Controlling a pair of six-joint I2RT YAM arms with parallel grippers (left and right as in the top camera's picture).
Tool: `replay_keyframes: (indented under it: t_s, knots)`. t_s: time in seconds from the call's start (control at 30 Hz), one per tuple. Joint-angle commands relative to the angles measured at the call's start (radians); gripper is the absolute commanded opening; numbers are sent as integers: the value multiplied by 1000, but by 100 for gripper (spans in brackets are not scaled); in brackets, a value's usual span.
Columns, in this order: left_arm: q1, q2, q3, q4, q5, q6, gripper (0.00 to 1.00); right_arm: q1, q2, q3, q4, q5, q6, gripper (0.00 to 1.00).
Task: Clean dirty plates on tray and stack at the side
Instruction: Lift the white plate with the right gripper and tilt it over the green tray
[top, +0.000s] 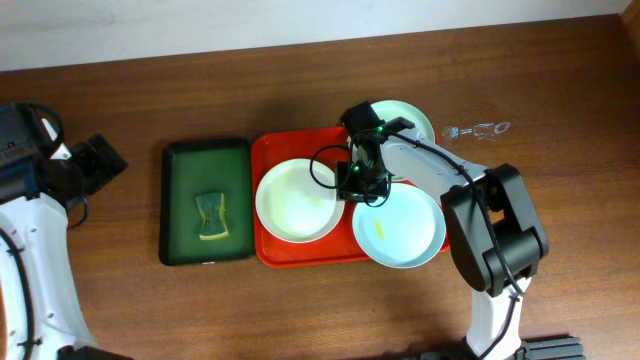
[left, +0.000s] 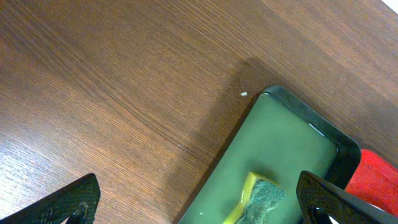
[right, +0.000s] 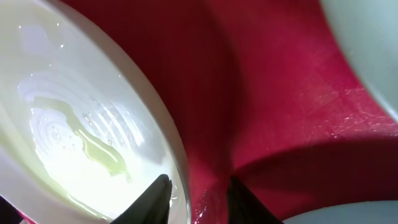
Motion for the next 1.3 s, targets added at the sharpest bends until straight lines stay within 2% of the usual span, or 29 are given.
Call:
replay_keyframes:
  t_s: [0.0, 0.1, 0.57, 1.03, 1.27]
  knots:
    - [5, -3, 3, -1, 14, -10, 99, 6, -11, -6, 11, 31, -3, 21]
    - [5, -3, 3, -1, 14, -10, 99, 6, -11, -6, 15, 31, -3, 4]
    - [5, -3, 3, -1, 14, -10, 99, 6, -12, -5, 13, 25, -2, 4]
    - [5, -3, 3, -1, 14, -10, 99, -28, -63, 276, -320, 21, -22, 4]
    - [5, -3, 3, -1, 14, -10, 99, -27, -63, 297, -323, 21, -21, 4]
